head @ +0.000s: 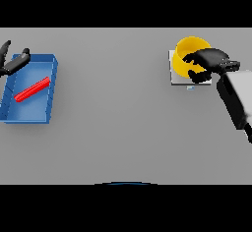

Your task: Pick up the red beaker and tilt it to pour out 1 green nut into yellow bowl. Pick up the yellow bowl and place it on the metallic measuring scale.

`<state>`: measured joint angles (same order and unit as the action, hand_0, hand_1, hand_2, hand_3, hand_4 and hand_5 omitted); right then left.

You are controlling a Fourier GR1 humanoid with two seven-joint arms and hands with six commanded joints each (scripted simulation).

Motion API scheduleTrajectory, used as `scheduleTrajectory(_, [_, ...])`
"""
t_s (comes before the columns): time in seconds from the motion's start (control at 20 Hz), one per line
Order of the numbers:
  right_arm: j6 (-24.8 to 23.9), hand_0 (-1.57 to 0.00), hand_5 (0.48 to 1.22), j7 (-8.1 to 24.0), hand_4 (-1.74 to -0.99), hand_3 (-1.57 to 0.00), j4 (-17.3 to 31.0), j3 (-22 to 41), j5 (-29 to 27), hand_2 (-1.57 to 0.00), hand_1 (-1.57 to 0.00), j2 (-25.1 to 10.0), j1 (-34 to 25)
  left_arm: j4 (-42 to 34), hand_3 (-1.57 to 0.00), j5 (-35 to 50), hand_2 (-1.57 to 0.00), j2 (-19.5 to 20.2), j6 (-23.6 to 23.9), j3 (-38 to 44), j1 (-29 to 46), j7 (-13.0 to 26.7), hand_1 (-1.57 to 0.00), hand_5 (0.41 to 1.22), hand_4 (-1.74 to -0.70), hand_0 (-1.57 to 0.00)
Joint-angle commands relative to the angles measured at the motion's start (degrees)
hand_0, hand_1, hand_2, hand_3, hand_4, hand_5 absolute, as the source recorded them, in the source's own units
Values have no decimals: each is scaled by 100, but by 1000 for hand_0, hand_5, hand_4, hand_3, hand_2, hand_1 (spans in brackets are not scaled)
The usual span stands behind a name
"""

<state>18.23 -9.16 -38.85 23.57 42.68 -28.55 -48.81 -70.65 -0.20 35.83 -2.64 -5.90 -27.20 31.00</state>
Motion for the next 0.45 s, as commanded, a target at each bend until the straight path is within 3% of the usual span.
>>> scheduleTrajectory(0.0, [17, -387, 847, -43, -1476, -258, -16, 18, 10, -300, -380, -45, 31, 33, 1, -19, 1, -9, -23, -27, -34, 23, 1, 754, -831, 1])
scheduleTrajectory(0.15, [57, -198, 817, -83, -1435, -131, 65, 105, 104, -153, -194, -68, -5, 40, 1, -23, 1, -13, -6, -19, -40, -7, 1, 752, -835, 1])
scheduleTrajectory(0.4, [206, -64, 779, 64, -1390, -42, 62, 130, 119, -50, -63, -75, -30, -41, 1, -35, 1, -20, -4, -53, -13, -16, 1, 760, -833, 1])
